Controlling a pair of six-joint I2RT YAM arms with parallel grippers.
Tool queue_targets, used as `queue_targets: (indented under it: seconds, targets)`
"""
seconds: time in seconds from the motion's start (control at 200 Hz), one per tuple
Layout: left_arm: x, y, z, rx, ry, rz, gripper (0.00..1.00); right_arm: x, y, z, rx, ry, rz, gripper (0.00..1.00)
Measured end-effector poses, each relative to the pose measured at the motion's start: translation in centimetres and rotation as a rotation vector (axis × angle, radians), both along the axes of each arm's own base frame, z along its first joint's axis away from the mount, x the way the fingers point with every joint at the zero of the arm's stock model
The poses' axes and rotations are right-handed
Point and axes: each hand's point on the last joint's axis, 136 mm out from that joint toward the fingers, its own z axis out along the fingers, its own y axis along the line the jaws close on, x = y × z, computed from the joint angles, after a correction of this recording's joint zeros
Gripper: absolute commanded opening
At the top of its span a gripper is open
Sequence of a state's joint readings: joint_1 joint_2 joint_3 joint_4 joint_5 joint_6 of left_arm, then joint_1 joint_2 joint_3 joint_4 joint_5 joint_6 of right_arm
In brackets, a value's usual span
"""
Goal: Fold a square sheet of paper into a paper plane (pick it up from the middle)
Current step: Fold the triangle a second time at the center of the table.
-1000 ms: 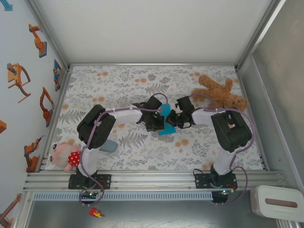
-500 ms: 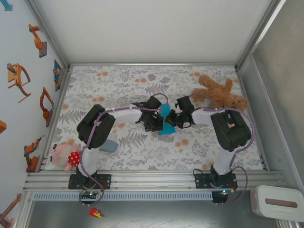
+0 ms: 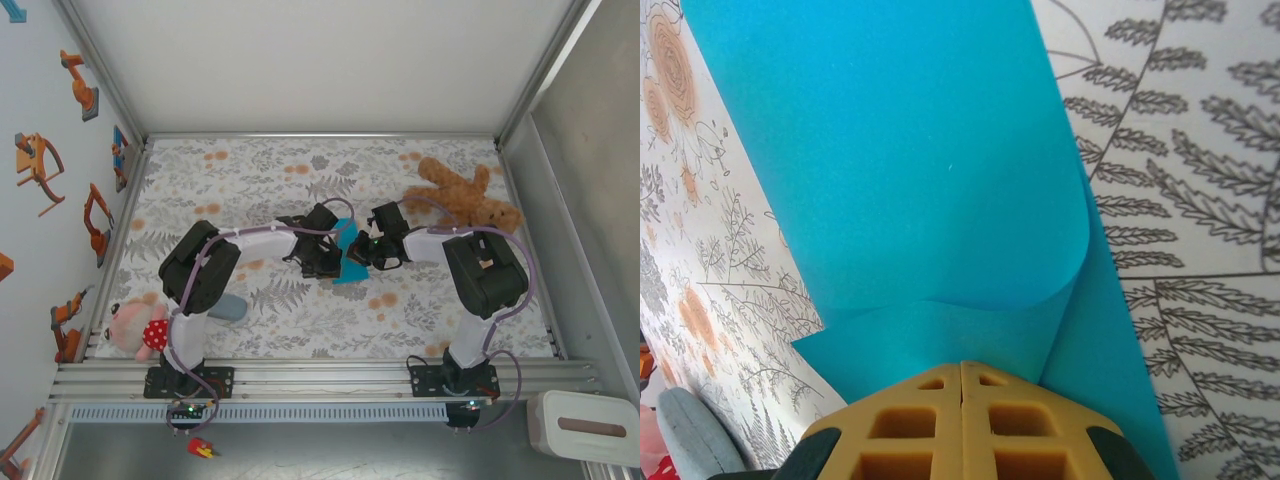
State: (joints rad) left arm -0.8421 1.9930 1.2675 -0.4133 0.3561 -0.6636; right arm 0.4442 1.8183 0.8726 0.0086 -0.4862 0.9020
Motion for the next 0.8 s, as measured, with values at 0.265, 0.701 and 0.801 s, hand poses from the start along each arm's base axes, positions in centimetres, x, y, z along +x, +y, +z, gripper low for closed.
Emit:
queue_targets:
  seconds: [0.265, 0.701, 0.801]
  targets:
    - [-1.8, 3.2, 0.4, 0.094, 0.013, -0.009, 0.01, 0.0, 0.0, 0.0, 0.0, 0.0, 0.0, 0.0]
    - [1.4, -0.4, 2.7, -0.08, -0.09, 0.097, 0.01, 0.1, 0.1, 0.1, 0.011, 0.002, -0.005, 0.0]
    - [1.4, -0.6, 1.3, -0.07, -0.065, 0.109, 0.01, 0.2, 0.2, 0.1, 0.014, 0.002, -0.008, 0.0]
